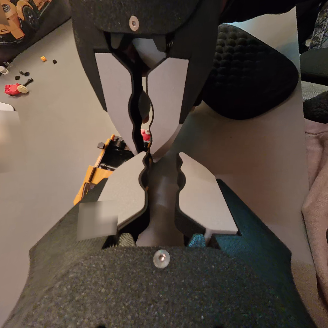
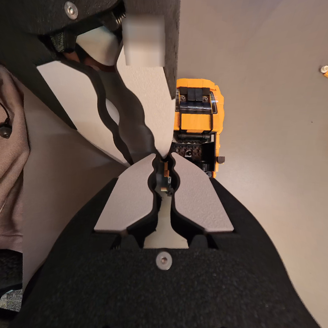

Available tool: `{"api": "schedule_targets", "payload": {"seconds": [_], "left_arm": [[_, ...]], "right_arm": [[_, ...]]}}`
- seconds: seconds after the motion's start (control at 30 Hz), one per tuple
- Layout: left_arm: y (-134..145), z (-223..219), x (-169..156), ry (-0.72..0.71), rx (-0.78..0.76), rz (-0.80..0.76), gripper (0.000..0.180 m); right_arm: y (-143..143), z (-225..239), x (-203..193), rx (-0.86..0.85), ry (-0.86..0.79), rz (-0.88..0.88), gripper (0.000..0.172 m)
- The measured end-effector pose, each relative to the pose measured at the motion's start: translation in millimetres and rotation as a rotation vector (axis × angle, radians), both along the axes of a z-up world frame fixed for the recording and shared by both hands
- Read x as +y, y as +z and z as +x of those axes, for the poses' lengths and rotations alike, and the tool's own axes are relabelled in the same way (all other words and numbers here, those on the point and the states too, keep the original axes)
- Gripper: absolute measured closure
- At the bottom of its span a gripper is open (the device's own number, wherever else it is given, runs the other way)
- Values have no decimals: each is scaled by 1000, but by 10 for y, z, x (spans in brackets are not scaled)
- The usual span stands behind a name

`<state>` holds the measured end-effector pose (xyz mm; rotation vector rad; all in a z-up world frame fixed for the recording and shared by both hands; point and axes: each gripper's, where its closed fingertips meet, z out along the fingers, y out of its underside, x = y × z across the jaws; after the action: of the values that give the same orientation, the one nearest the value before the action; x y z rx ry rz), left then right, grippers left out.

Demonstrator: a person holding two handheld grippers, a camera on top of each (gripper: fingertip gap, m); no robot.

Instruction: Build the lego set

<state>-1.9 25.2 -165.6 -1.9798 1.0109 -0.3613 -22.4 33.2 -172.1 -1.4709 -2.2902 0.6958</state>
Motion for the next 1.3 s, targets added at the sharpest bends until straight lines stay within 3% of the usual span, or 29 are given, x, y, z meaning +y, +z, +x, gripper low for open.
{"api": "schedule_targets", "payload": {"seconds": [0.4,0.93,1.3], "left_arm": [[-69,-35,-17,-12,95,30,154],[-68,-35,-10,-5,94,24,153],[-71,-37,-8,-2,98,19,153]], "right_arm": [[13,12,-7,16,-9,-12,159],[38,27,40,42,-27,-40,155],[65,30,36,95,30,-21,166]]}}
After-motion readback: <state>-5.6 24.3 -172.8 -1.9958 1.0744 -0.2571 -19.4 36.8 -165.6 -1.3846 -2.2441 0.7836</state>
